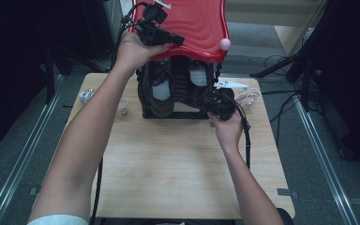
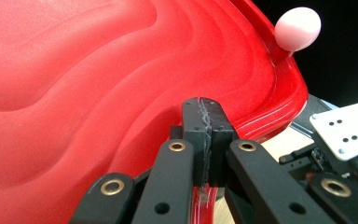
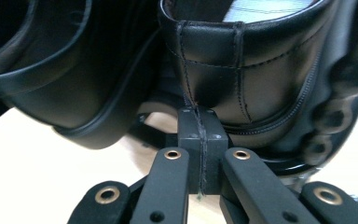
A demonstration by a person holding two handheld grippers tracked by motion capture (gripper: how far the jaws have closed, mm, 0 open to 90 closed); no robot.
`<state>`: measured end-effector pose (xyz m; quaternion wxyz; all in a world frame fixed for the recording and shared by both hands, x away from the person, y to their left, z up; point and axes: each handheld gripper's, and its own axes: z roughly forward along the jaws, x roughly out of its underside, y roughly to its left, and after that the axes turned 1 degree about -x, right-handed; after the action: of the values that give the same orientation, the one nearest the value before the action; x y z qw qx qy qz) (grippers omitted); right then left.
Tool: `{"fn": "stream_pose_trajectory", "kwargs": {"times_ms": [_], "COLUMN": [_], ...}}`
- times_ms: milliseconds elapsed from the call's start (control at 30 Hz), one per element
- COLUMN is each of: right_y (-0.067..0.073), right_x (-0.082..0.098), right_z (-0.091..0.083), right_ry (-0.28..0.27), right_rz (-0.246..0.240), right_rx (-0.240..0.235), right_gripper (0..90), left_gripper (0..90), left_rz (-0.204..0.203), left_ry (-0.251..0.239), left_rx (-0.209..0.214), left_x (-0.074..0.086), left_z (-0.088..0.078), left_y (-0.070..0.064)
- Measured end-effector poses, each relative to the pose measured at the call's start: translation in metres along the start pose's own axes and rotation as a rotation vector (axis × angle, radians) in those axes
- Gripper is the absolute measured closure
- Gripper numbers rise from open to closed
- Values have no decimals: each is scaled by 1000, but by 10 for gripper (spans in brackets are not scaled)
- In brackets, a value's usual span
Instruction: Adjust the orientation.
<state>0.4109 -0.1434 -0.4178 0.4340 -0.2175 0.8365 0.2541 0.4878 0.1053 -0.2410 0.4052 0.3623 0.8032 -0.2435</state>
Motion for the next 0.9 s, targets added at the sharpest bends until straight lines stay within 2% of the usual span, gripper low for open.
{"fn": "stream_pose_trajectory", "kwargs": {"times_ms": [67,133,233,333,500,567,767,900], "right_y": [-2,-5,-3,1,16,19,41,53], "right_x": [0,4,5,5,10,11,15,18], "right_z": [3,7,4,0,-1,0,7,12], "right_ry": [23,43,22,5,13,19,41,56], "right_rz": [-18,-10,3,0,0,-2,-50,-57], "right_rx": [19,30,-14,-34,-92,-99,-136,-174], "right_gripper": [900,900,900,900,900,900,900,900], "left_gripper": [900,900,900,900,900,900,900,900], "left_rz": [-1,2,2,3,6,7,8,4], "left_ry": [-1,1,1,-2,-2,-3,-3,-3], "left_rx": [0,2,2,2,2,1,3,4], "left_x": [0,0,0,0,0,1,1,1], "left_z": [0,0,0,0,0,0,0,0], "left_y": [0,0,0,0,0,0,1,0]}}
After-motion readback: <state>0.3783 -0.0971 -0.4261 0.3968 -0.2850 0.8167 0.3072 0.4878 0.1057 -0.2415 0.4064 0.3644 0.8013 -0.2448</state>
